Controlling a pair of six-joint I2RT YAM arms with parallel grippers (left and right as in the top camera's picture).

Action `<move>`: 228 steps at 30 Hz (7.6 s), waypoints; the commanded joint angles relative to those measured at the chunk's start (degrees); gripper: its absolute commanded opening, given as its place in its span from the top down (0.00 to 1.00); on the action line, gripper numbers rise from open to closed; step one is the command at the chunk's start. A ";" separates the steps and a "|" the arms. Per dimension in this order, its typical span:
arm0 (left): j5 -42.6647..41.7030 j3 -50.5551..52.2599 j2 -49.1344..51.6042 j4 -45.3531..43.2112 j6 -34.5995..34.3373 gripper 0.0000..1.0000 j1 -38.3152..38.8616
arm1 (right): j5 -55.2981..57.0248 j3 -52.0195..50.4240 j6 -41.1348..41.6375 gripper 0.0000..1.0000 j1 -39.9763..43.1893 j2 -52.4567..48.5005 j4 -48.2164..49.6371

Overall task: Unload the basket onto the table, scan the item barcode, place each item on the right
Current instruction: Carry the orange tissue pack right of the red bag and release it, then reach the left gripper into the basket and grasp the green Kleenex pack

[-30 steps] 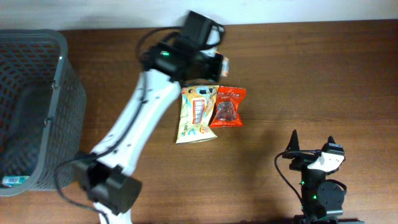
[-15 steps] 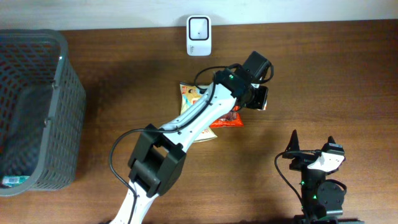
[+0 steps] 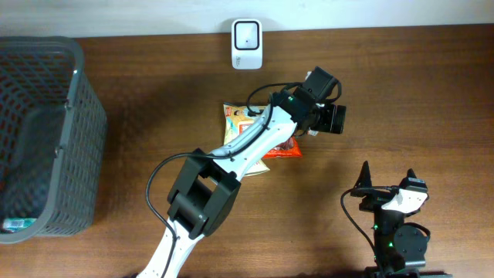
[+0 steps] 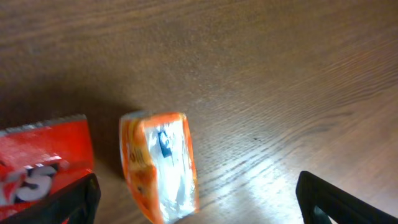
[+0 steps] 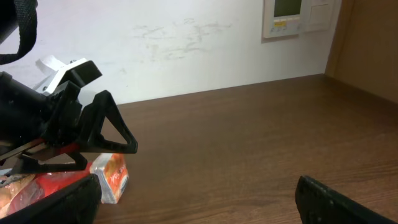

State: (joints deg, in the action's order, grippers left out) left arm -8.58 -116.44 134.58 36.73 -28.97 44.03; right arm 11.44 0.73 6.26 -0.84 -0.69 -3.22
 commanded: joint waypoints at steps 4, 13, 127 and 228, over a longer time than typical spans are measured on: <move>1.55 -4.09 -2.29 2.91 6.27 0.01 -1.55 | 0.11 -0.42 0.46 0.02 -0.33 0.22 -0.31; 1.51 -7.23 -8.85 8.81 5.84 0.83 -7.08 | 0.11 -0.42 0.46 0.02 -0.33 0.22 -0.31; 24.04 17.53 -29.62 41.22 -6.43 0.01 -87.17 | 0.11 -0.42 0.46 0.02 -0.33 0.22 -0.28; -1.99 11.56 -46.03 19.54 3.80 1.00 -33.75 | 0.11 -0.42 0.46 0.02 -0.33 0.22 -0.28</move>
State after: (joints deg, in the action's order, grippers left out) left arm -6.35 -106.50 84.88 56.16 -26.52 1.06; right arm 11.44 0.73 6.26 -0.84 -0.69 -3.25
